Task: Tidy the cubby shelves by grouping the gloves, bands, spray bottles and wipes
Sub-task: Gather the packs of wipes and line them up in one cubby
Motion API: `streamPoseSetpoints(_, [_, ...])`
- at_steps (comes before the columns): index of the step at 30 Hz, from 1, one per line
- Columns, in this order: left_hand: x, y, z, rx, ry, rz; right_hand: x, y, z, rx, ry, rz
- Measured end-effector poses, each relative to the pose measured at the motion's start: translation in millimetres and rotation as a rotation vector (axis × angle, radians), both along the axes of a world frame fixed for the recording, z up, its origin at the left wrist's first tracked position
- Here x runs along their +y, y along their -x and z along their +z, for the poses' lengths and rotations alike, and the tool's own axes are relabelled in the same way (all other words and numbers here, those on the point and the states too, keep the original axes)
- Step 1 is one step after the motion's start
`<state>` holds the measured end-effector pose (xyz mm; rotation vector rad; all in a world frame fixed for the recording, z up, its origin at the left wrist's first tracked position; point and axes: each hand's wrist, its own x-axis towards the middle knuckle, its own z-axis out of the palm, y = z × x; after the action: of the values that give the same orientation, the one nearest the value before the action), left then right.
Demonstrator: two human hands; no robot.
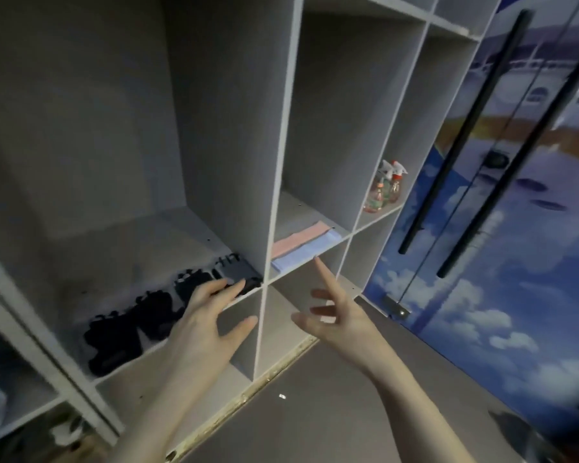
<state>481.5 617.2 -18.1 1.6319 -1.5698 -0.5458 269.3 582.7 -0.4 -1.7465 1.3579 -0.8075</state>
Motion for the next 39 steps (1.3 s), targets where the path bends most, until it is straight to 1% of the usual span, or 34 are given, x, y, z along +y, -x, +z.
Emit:
streamPoseSetpoints(7, [-78.4,133.9,-16.1,0.059,-0.014,-0.045,-61.7,140.8,2.2,0.039,0.019,-0.064])
streamPoseSetpoints(10, [-102.3,170.3,-25.5,0.055,-0.034,-0.040,-83.5,180.1,-3.2,-0.003,-0.005,-0.067])
streamPoseSetpoints(13, [-130.8,194.7,-29.9,0.008,-0.075,-0.033,-109.3,206.9,-11.3,-0.017,-0.007,-0.047])
streamPoseSetpoints(17, [-177.7,218.0,-31.7,-0.013,-0.073,-0.029,-151.7,229.0,-23.7,-0.011,-0.019,-0.034])
streamPoseSetpoints(21, [-232.9,237.4,-30.8,-0.017,-0.094,0.007,-205.3,243.3,-27.6,0.040,-0.049,-0.003])
streamPoseSetpoints(30, [-358.6,264.6,-13.4,-0.026,-0.041,0.102,-348.7,268.5,-8.3,0.045,-0.037,0.088])
streamPoseSetpoints(37, [-407.4,276.5,-15.4,-0.103,-0.173,0.191,-418.3,273.2,-15.1,0.053,-0.096,0.193])
streamPoseSetpoints(39, [-416.5,281.6,-15.4,-0.099,-0.171,0.225,-437.1,272.0,-14.5,0.047,-0.096,0.249])
